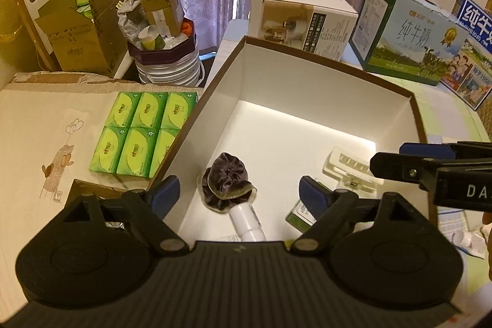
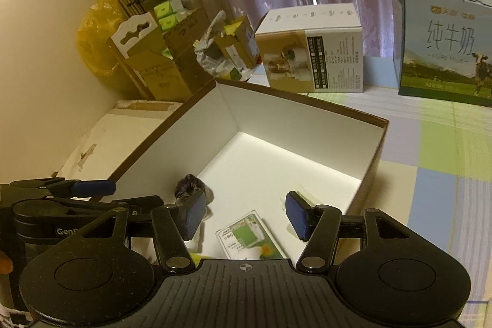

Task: Organize objects
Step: 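Lower the green-white box into the brown box and open the right gripper, then move both open tools back toward the white tube and white cloth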

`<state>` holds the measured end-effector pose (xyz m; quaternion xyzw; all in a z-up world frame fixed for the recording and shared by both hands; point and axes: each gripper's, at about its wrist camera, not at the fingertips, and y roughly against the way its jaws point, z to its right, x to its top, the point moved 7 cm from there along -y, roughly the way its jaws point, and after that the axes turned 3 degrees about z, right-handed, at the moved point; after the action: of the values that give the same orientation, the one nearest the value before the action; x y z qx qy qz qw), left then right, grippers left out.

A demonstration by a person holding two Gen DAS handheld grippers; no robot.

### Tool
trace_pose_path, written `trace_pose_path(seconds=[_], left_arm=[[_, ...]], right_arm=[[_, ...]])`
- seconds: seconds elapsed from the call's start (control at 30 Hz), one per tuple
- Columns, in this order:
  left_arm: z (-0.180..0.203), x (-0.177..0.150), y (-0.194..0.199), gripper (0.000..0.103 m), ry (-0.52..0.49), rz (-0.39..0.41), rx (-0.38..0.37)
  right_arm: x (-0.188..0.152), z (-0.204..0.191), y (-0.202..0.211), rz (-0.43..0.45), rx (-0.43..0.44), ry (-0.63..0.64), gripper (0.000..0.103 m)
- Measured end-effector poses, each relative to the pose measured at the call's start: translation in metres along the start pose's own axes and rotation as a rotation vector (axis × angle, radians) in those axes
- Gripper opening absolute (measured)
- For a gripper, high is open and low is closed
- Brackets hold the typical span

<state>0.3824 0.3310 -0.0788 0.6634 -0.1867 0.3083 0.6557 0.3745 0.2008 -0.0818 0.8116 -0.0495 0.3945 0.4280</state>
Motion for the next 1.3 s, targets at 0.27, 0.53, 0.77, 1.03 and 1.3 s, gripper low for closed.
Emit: trace_pose_path(seconds=[0.27,0.53,0.77,1.03,1.3], left_arm=[[0.009,-0.008,0.035,0.087,0.011,0.027,-0.008],[0.021,-0.018,0.070,0.090,0.028,0.060,-0.015],[0.031,-0.030,0.091,0.091,0.039,0.078,-0.011],[0.051,-0.050,0.116,0.091,0.051,0.089,-0.020],[0.076,-0.067,0.138,0.091,0.057,0.092,-0.019]], right_arm=[[-0.012,-0.003,0.041,0.046,0.004,-0.005,0.069],[-0.022,-0.011,0.075,0.086,0.000,0.033,0.077],[-0.034,-0.013,0.101,0.107,0.022,0.037,0.078],[-0.052,-0.007,0.132,0.110,0.047,0.037,0.079],[-0.068,0.008,0.164,0.112,0.058,0.034,0.079]])
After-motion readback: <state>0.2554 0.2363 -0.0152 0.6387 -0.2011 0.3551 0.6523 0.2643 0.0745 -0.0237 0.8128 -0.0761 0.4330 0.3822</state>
